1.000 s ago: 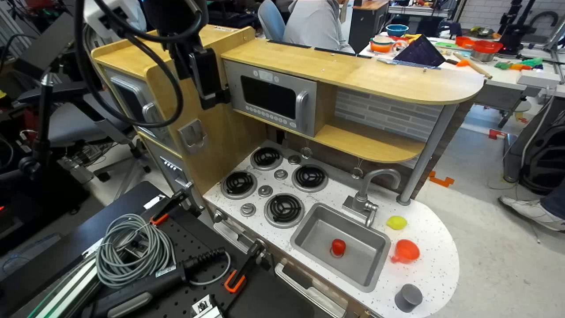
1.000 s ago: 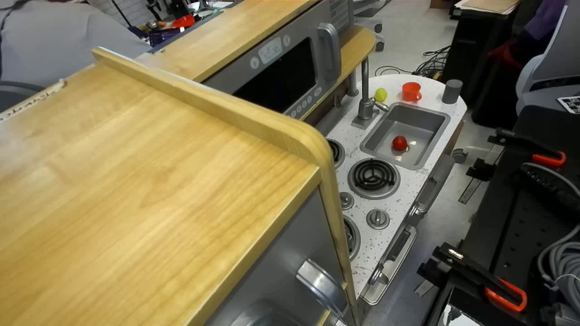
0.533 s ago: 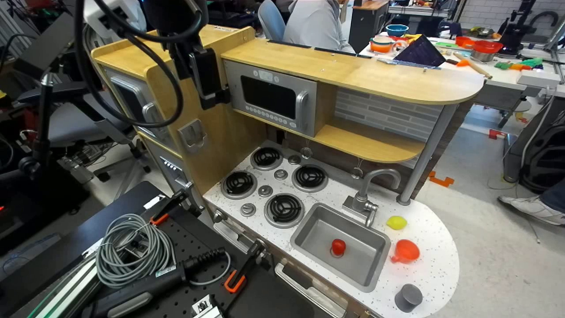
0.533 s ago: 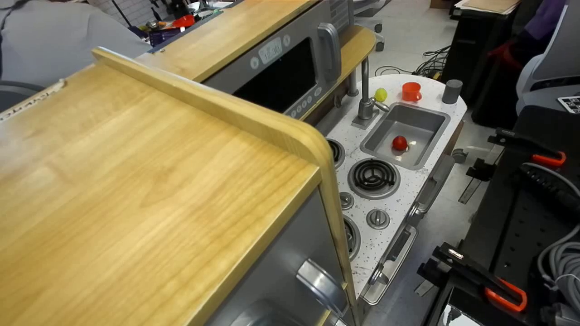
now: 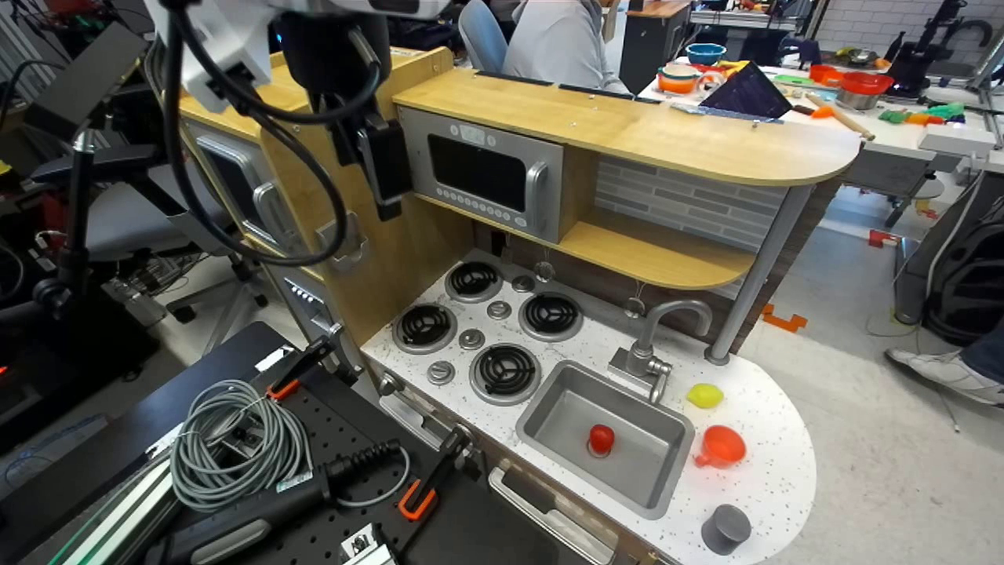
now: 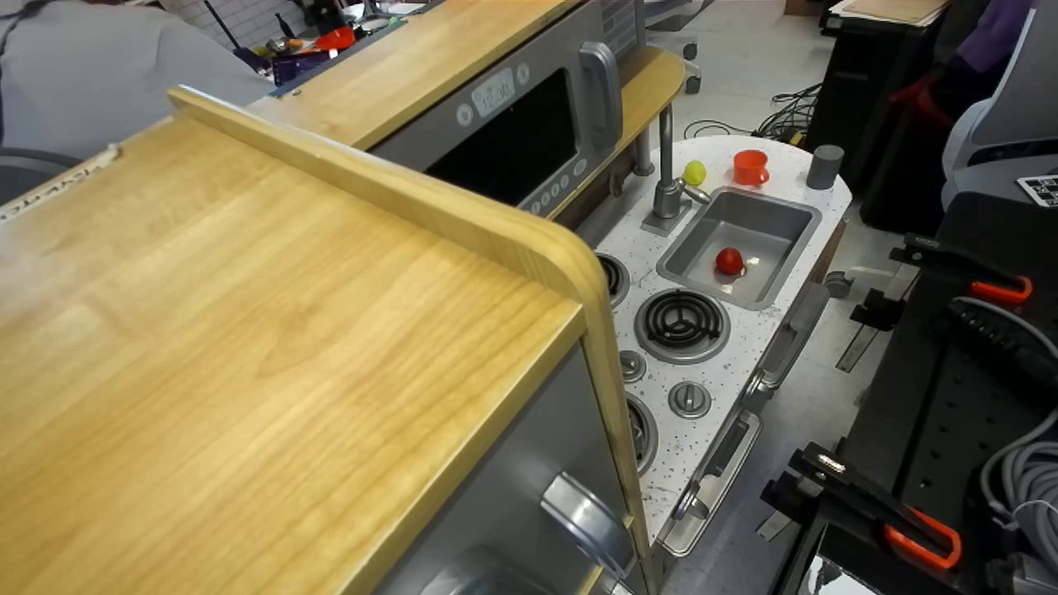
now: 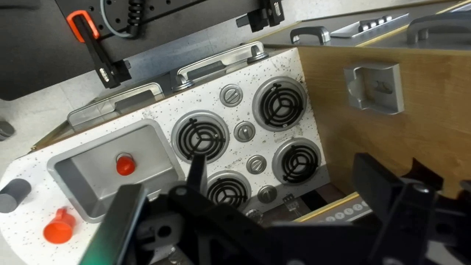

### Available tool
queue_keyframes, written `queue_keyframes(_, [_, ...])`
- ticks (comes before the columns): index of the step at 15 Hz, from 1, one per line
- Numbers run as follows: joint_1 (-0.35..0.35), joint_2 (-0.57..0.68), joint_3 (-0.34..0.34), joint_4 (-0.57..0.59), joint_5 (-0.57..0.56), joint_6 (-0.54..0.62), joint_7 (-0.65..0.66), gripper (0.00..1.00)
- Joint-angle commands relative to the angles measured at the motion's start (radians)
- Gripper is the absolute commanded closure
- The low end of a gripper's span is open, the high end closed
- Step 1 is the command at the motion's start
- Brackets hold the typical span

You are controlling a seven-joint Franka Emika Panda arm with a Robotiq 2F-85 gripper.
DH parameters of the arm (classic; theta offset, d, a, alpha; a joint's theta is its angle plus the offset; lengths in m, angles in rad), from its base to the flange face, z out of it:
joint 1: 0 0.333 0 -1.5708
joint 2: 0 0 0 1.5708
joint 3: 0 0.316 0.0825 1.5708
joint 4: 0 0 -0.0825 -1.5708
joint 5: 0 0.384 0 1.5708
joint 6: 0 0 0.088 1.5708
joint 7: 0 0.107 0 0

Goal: Put the grey thing in the orange cup

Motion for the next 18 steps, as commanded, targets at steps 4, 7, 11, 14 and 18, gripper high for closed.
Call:
queue_keyframes(4, [-0.113,0.247,-0.054,-0.005,-0.170,0.319,0.002,0.00])
queue_keyframes(7, [-0.162,0.411,-0.106,0.049,-0.257,0.383,0.006,0.00])
queue_keyframes(11, [-0.188,0.627,-0.187,0.171,-0.356,0.468,0.075,0.00])
queue_keyframes(14, [-0.183,0.772,-0.255,0.277,-0.381,0.516,0.122,0.00])
queue_keyframes(18, [-0.197,0.931,-0.303,0.409,-0.361,0.556,0.083,0.00])
